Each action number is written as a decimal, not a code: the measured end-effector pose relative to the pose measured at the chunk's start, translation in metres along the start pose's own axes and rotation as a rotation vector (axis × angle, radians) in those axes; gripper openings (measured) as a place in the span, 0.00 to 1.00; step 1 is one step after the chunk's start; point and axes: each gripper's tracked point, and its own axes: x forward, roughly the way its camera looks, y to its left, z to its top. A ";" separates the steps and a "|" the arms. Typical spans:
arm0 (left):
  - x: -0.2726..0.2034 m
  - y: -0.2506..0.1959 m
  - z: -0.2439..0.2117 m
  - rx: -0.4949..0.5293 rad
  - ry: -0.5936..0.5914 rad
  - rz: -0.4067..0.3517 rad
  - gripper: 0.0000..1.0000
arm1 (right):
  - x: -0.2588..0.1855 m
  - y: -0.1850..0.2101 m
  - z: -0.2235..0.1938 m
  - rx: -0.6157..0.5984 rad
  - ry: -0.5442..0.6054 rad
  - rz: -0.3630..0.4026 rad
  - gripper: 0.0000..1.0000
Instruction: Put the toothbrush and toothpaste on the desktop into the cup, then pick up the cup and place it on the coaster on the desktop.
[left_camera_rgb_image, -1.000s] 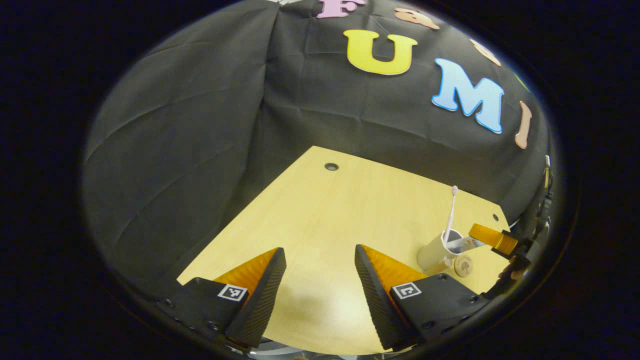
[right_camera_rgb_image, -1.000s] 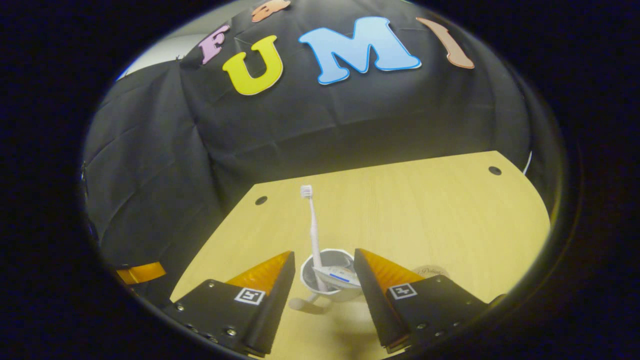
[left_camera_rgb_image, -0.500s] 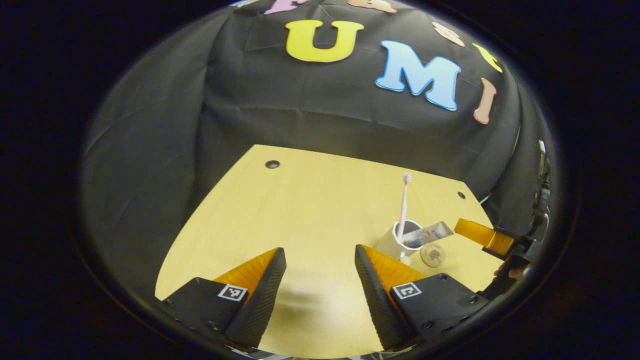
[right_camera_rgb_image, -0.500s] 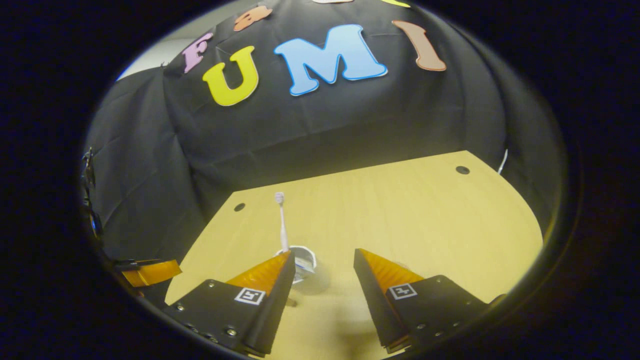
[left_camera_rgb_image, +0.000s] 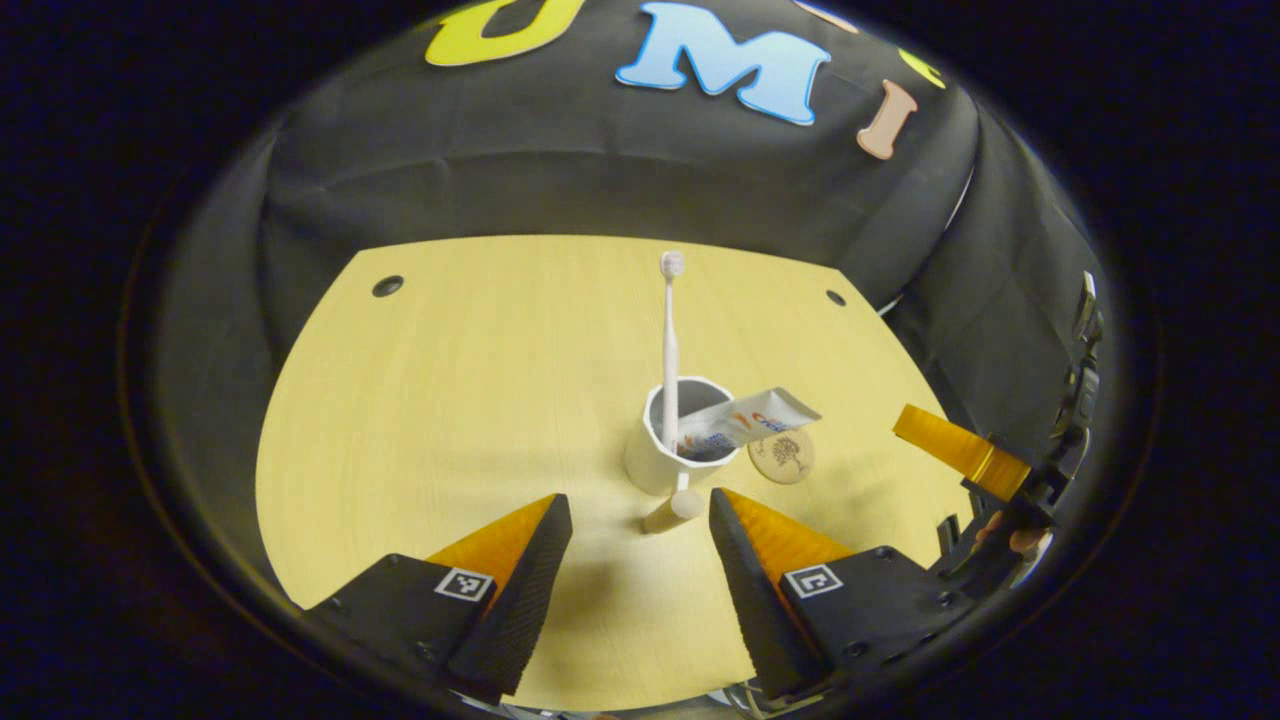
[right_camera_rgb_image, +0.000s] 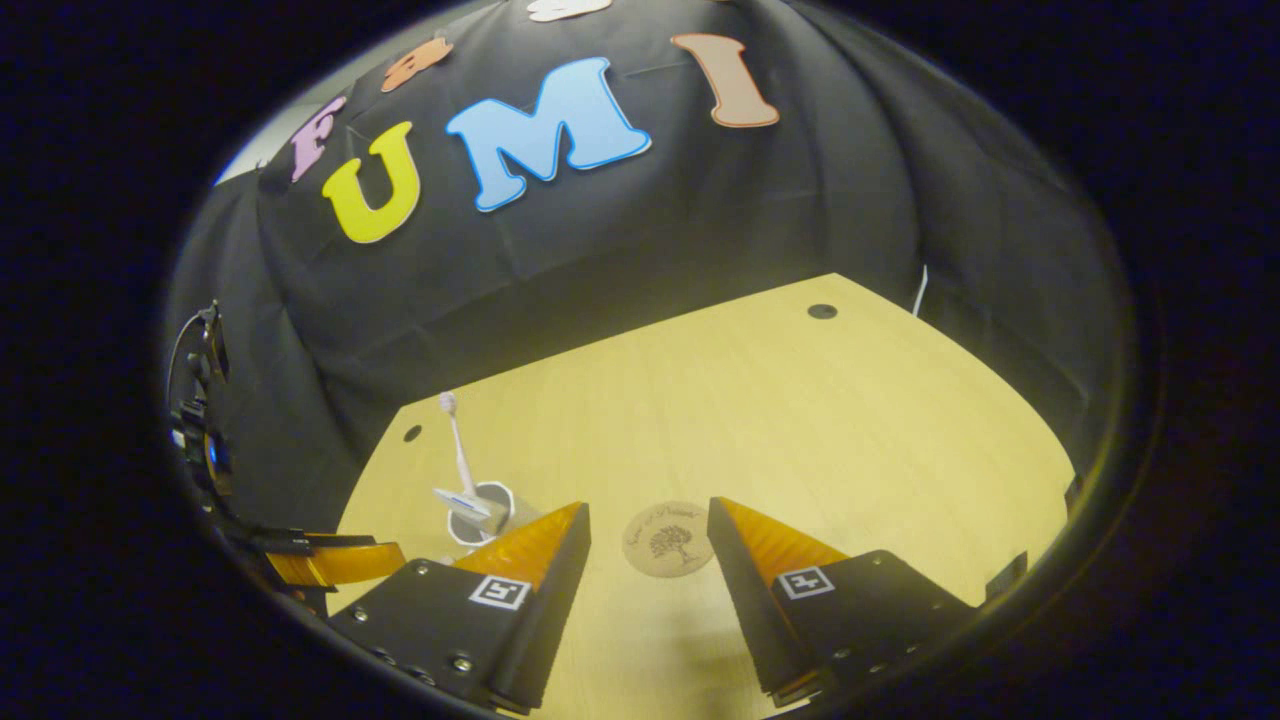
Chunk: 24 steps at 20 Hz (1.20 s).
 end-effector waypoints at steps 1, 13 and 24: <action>0.004 -0.003 -0.001 0.016 0.033 -0.003 0.90 | -0.002 -0.006 -0.003 0.009 0.006 -0.010 0.75; 0.062 -0.016 -0.020 0.150 0.373 0.024 0.91 | -0.016 -0.053 -0.021 0.086 0.047 -0.054 0.75; 0.092 -0.022 -0.029 0.177 0.469 0.054 0.66 | -0.024 -0.100 -0.026 0.170 0.053 -0.113 0.75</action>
